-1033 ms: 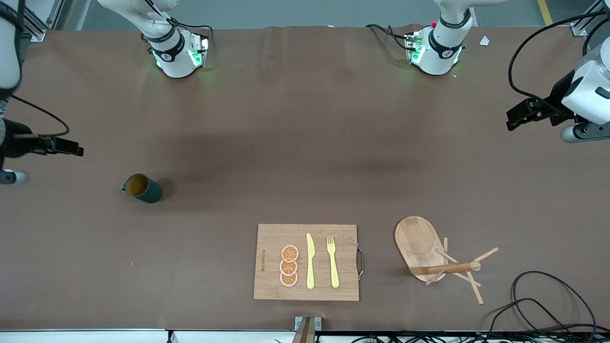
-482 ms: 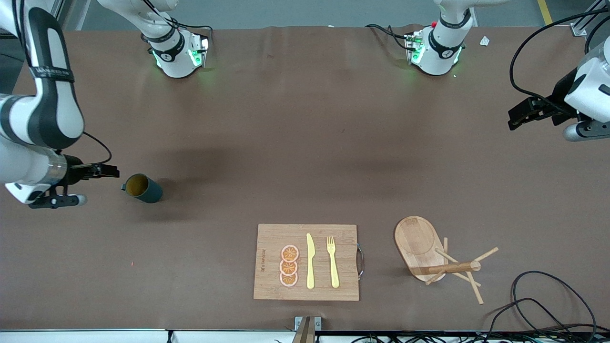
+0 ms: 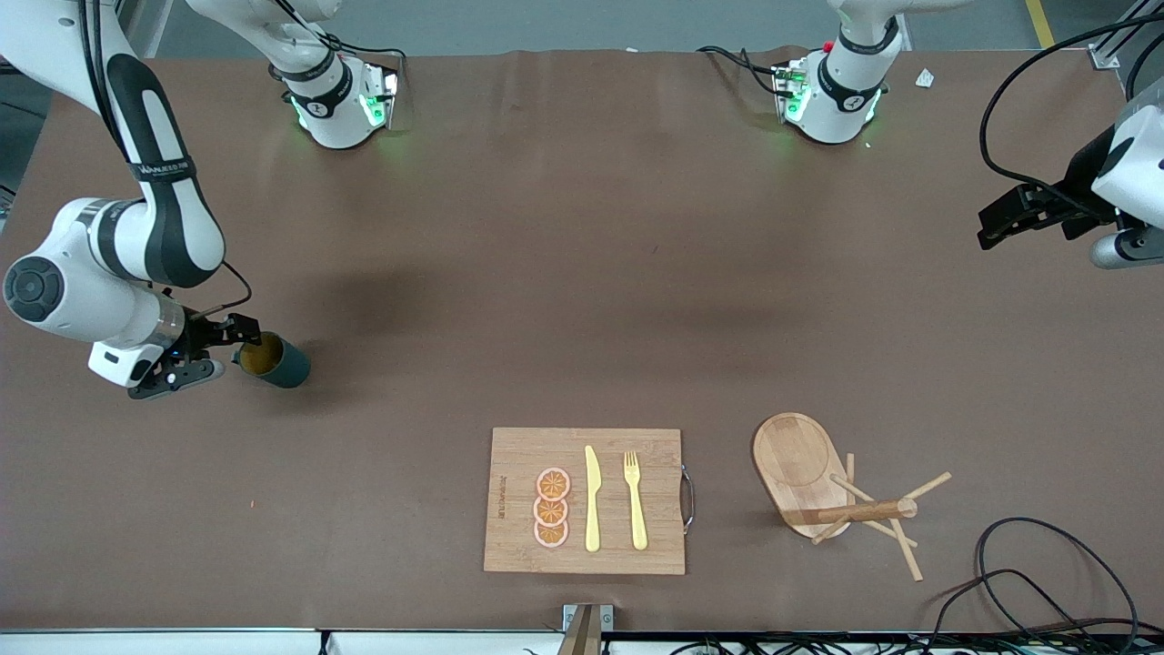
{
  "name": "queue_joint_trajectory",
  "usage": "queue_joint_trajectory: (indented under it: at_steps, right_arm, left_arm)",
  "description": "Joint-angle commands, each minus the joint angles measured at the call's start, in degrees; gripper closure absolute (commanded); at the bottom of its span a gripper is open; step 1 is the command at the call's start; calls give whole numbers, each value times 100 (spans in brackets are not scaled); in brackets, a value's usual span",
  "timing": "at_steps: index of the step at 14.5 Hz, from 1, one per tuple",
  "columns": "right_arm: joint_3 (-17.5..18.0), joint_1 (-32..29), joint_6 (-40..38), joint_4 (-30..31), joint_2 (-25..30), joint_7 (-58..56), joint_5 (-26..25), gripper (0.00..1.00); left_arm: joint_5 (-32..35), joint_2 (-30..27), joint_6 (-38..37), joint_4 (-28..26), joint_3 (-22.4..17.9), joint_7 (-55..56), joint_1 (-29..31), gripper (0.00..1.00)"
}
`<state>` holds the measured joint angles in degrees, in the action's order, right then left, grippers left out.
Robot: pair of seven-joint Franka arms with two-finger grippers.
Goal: Pass cup and hang on rack
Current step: 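Reach the right gripper to the teal mug and grasp its rim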
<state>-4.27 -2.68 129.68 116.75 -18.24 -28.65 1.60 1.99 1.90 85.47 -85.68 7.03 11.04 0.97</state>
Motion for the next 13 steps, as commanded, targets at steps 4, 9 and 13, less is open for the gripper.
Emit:
queue_joint_trajectory:
  at_steps: [4,9,13]
  right_arm:
    - [67,-66,487,41,-355,-395,68,5]
    - [67,-57,769,50,-540,-843,68,38]
    - [76,-48,734,41,-540,-844,68,99]
  left_arm:
    - [38,-5,48,69,43,38,-18,0]
    - [100,-6,48,43,61,30,-44,0]
    - [100,-32,31,43,70,12,-62,0]
